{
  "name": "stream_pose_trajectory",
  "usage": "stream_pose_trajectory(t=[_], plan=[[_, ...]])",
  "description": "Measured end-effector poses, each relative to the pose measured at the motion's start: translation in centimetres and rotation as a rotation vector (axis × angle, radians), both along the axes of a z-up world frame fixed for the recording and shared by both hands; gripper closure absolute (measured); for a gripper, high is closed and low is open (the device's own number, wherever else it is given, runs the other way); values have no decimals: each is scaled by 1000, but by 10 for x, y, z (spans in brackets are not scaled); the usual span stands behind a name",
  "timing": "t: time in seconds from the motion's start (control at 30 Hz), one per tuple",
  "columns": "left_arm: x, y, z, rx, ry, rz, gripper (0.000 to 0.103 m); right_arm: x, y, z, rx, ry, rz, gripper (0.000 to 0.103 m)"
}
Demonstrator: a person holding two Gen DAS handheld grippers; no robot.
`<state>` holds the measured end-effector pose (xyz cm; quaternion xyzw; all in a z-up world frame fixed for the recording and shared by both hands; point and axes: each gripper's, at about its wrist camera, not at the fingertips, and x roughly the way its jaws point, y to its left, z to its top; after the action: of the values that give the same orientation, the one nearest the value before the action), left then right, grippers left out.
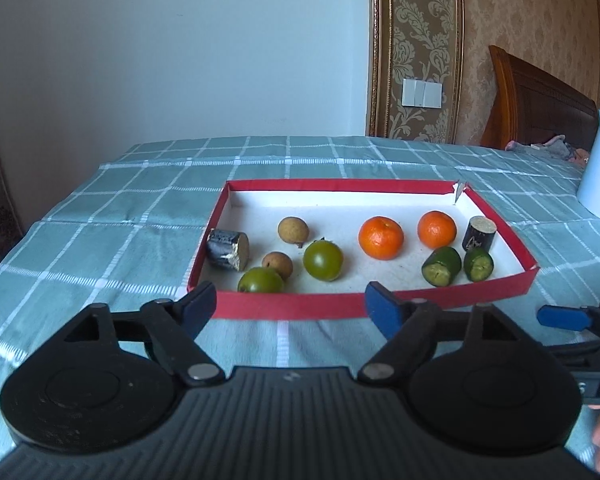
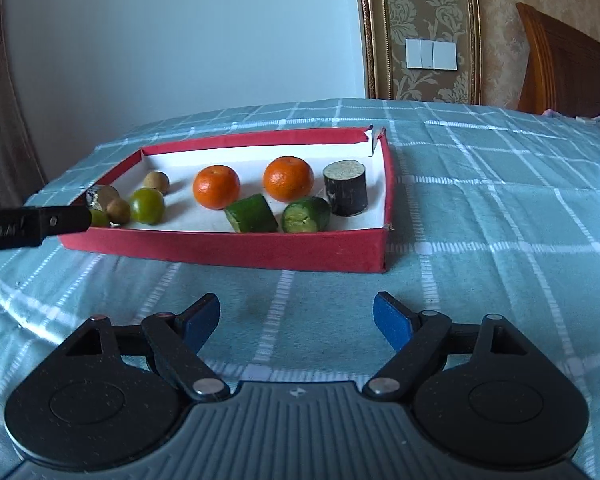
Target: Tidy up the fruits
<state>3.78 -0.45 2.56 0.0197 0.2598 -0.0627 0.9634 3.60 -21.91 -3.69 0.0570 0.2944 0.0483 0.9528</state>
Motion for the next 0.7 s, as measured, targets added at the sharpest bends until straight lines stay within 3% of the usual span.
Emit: stream_pose_trajectory(t=[0.33, 0.7], plan=[[-28, 0, 4, 5, -24, 18, 15, -10, 24, 19, -28, -58, -37, 19], [-33, -3, 3, 0, -20, 1, 14, -6, 30, 17, -30, -39, -47, 19]])
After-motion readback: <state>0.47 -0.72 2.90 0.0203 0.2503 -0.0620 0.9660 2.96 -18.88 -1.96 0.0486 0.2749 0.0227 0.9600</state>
